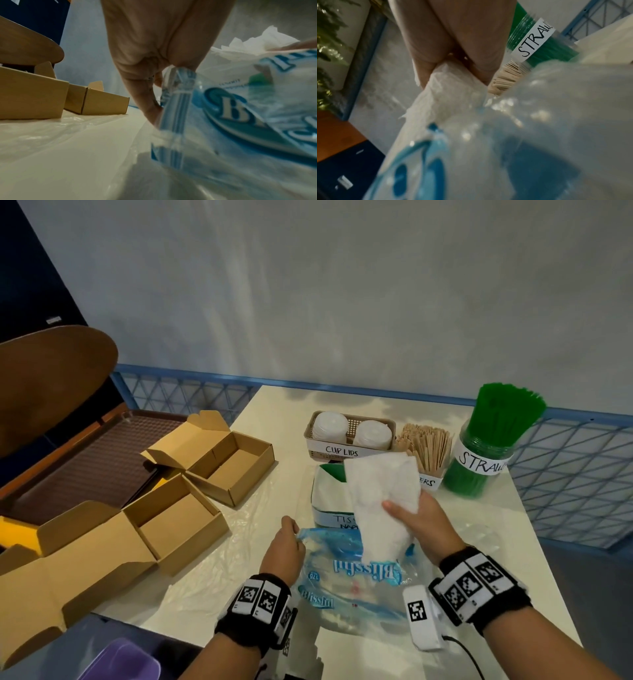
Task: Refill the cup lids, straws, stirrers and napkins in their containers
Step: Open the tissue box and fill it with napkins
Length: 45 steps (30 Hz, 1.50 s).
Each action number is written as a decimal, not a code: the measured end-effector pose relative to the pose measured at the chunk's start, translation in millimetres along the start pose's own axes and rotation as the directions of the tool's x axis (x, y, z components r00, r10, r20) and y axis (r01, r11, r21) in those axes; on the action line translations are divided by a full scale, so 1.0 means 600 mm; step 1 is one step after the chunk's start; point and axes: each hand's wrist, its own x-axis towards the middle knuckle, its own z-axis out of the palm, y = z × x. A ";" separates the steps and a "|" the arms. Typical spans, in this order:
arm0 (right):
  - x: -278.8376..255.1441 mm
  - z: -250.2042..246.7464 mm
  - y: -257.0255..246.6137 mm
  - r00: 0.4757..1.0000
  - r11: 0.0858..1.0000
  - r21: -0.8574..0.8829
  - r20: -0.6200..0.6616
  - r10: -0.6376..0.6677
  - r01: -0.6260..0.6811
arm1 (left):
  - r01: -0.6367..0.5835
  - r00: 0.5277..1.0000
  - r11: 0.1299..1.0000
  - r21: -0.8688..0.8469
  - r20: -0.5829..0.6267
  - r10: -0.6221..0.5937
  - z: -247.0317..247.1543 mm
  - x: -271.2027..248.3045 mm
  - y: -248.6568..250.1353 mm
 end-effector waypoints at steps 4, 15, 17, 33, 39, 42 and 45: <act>0.014 -0.002 -0.023 0.998 0.972 0.232 -0.059 -0.006 0.020 | 0.051 0.993 0.999 0.013 0.105 -0.052 -0.014 0.003 0.008; 0.039 0.015 -0.085 0.996 0.958 0.273 -0.041 -0.076 0.084 | -0.170 0.966 0.918 -0.359 0.123 0.226 -0.120 0.026 0.196; 0.043 0.026 -0.093 0.997 0.964 0.251 -0.029 -0.077 0.081 | -0.149 0.928 0.869 -0.473 0.236 0.288 -0.115 0.035 0.219; 0.076 0.057 -0.084 0.956 0.987 -0.093 -0.255 -0.147 0.127 | -0.035 0.976 0.801 -0.598 0.154 0.157 -0.106 0.123 0.198; 0.096 0.062 -0.067 0.943 0.987 -0.077 -0.295 -0.156 0.140 | 0.216 0.955 0.624 -0.751 0.295 0.025 -0.112 0.137 0.188; 0.104 0.065 -0.065 0.942 0.990 -0.026 -0.305 -0.142 0.140 | 0.284 0.941 0.570 -0.771 0.337 -0.013 -0.116 0.145 0.187; 0.111 0.072 -0.065 0.927 0.984 -0.072 -0.330 -0.179 0.165 | 0.321 0.934 0.537 -0.780 0.354 -0.046 -0.115 0.152 0.186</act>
